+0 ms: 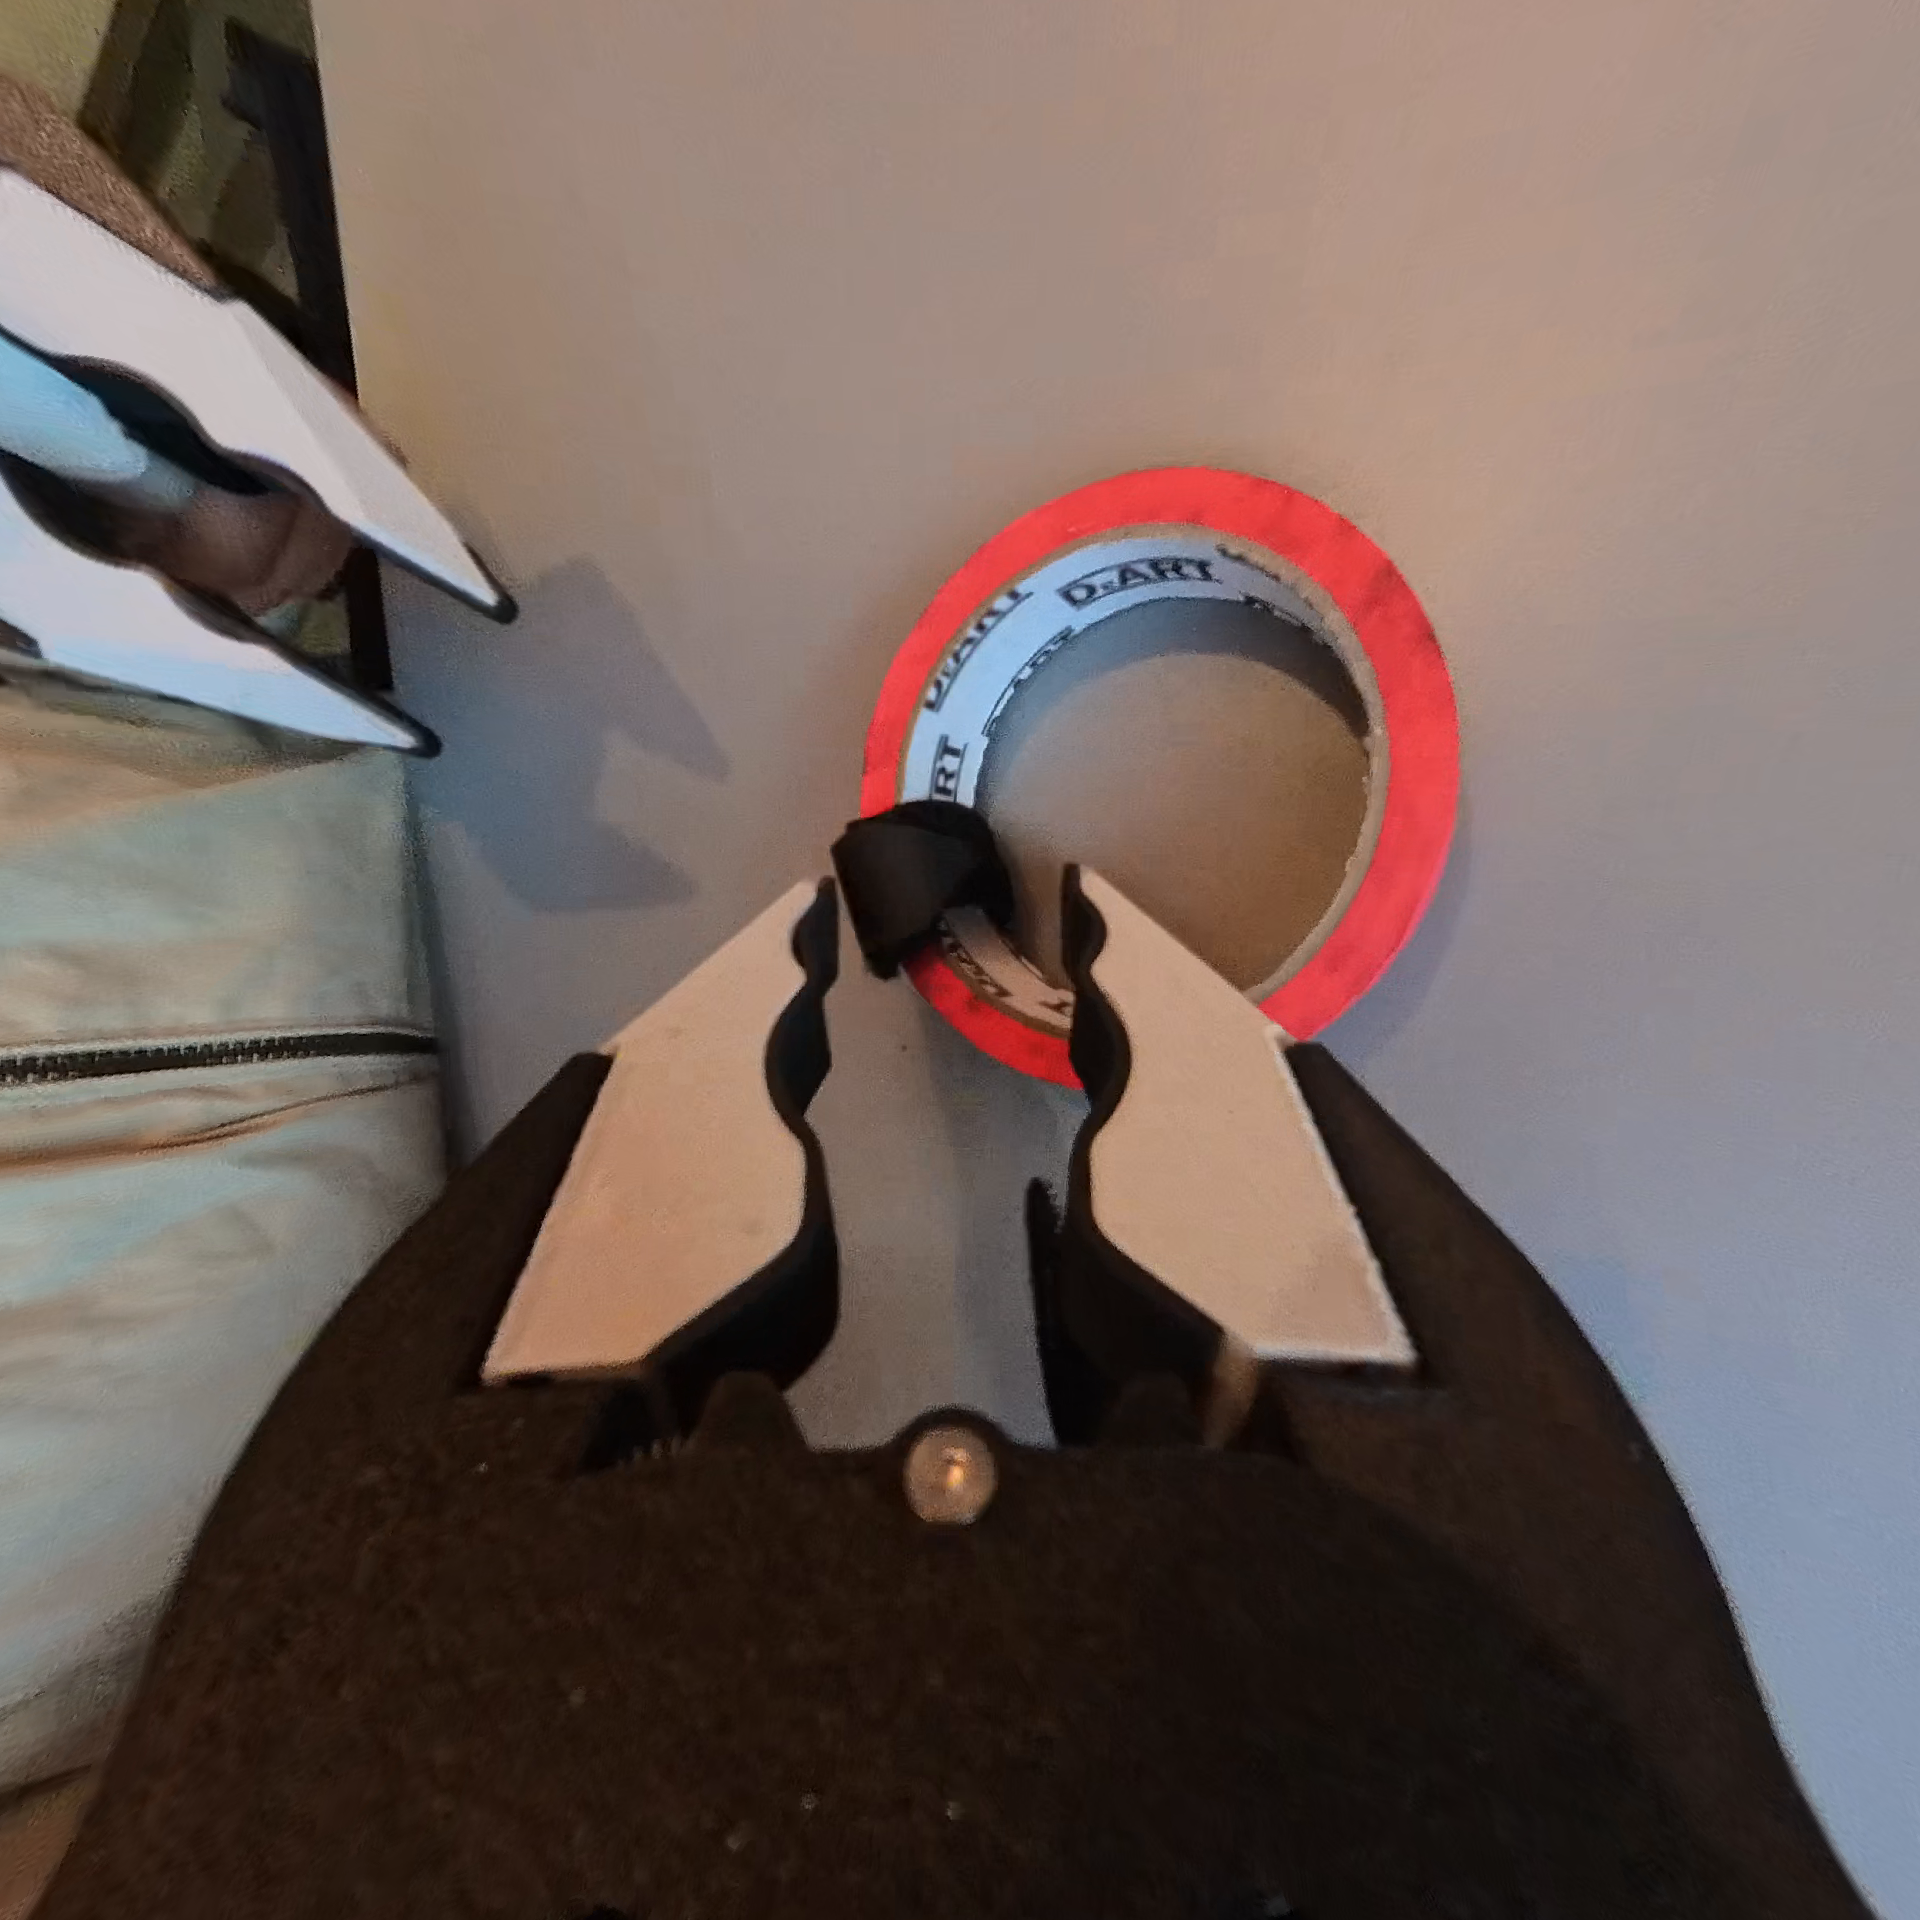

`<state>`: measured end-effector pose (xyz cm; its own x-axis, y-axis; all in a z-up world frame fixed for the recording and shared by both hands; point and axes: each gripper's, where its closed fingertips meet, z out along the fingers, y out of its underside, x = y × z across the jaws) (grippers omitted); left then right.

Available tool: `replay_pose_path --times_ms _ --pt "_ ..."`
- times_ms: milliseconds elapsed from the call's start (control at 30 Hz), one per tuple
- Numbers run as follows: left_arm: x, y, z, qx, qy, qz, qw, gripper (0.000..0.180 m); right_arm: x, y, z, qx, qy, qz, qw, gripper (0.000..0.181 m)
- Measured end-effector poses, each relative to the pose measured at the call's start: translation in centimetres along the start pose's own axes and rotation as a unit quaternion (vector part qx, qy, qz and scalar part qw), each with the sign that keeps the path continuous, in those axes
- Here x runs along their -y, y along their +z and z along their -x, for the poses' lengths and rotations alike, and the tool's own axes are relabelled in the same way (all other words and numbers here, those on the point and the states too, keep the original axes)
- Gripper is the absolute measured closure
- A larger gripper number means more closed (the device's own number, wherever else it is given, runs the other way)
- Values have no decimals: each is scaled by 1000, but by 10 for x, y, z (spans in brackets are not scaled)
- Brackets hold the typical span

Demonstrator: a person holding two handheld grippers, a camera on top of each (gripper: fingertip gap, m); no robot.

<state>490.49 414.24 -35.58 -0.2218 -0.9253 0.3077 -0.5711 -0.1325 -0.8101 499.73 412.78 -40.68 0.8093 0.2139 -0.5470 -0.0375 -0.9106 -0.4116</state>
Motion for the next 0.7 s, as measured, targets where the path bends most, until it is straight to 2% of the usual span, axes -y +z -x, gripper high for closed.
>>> replay_pose_path --times_ms 67,133,300,400,533,600,700 --pt "-1 11 7 5 54 27 998 153 -1 3 6 37 -10 17 999 150" --pt "1 23 16 20 117 46 992 153 1 3 6 20 -48 8 999 153" --pt "9 48 23 0 254 74 964 147 -8 3 15 -119 -225 0 967 159" --pt "1 59 11 -52 345 98 932 140 -13 6 22 -174 -275 -27 945 159" --pt "-17 77 3 -84 444 135 882 140 -16 7 27 -182 -273 -76 941 159" --pt "-18 84 -5 -101 467 124 869 158 -18 7 30 -162 -249 -91 950 159" --pt "-20 89 -8 -103 499 112 853 163 -22 4 30 -125 -197 -109 966 158"
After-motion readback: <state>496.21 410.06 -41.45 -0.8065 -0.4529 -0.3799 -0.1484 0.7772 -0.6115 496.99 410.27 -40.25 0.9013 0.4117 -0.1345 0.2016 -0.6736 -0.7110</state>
